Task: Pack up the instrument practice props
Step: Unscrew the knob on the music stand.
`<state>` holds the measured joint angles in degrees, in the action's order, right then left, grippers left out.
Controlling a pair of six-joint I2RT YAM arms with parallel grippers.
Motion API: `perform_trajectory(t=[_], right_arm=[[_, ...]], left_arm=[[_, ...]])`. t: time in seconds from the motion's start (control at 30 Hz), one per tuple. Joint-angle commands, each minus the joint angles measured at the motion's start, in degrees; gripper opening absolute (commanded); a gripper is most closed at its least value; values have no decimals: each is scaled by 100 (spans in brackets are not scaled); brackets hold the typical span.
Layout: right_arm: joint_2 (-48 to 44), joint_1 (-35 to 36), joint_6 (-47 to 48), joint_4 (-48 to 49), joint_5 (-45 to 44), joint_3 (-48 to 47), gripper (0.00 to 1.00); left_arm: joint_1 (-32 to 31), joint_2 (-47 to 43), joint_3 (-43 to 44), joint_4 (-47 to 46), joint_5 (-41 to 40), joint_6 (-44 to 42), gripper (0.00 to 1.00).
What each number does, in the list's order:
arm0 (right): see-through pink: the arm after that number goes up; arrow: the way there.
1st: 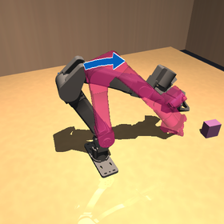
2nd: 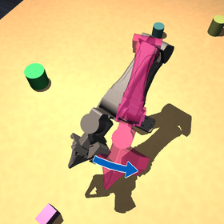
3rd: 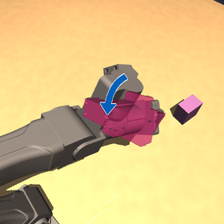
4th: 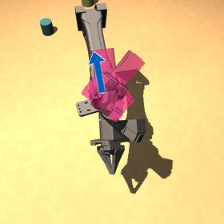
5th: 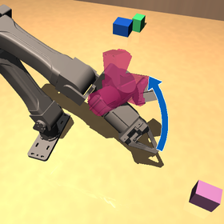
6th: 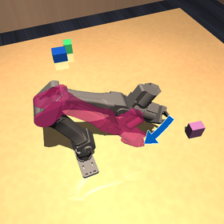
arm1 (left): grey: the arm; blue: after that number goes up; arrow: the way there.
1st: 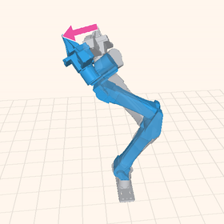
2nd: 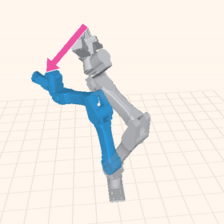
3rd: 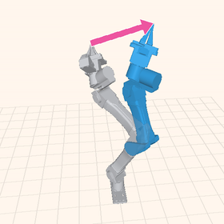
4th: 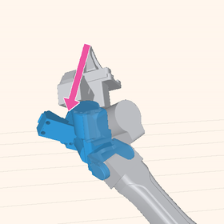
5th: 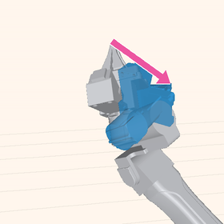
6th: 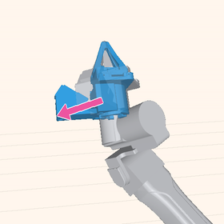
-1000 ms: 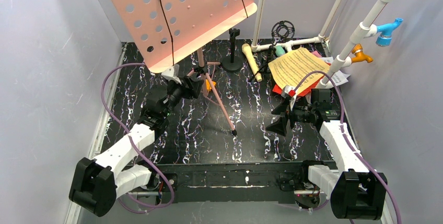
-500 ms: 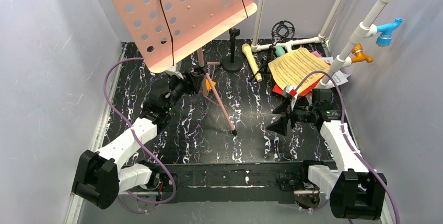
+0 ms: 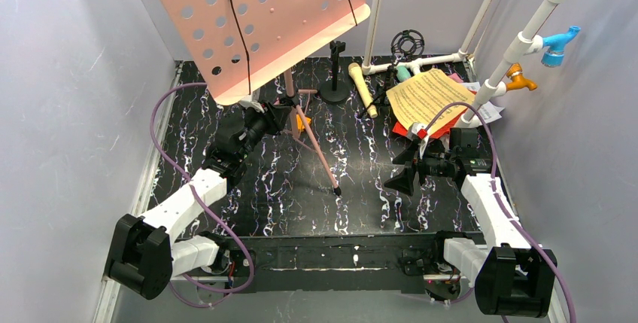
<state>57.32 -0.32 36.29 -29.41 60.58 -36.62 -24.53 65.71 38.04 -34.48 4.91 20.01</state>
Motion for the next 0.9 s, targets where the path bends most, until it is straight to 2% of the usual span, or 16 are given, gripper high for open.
perform_trajectory(t=[0.0, 0.13, 0.37, 0.5, 0.63, 0.77, 0.87], right_arm=[[-90, -30, 62, 111, 95, 26, 100], [-94, -34, 63, 104, 95, 34, 100], [-98, -39, 71, 97, 86, 36, 100], [-98, -39, 72, 102, 86, 40, 100], [-112, -47, 80, 102, 77, 41, 100], [-109, -47, 80, 99, 80, 41, 100], [-98, -47, 87, 102, 79, 32, 100]], left_arm=[[25, -83, 185, -175, -88, 303, 19], [35, -127, 112, -164, -95, 869, 14], [62, -105, -112, -157, -507, 3314, 13], [71, -98, -184, -85, -858, 4683, 8], [67, -190, -295, 91, -1113, 5956, 8], [72, -314, -475, 143, -1189, 7067, 19], [72, -515, -578, 143, -1296, 7542, 38]])
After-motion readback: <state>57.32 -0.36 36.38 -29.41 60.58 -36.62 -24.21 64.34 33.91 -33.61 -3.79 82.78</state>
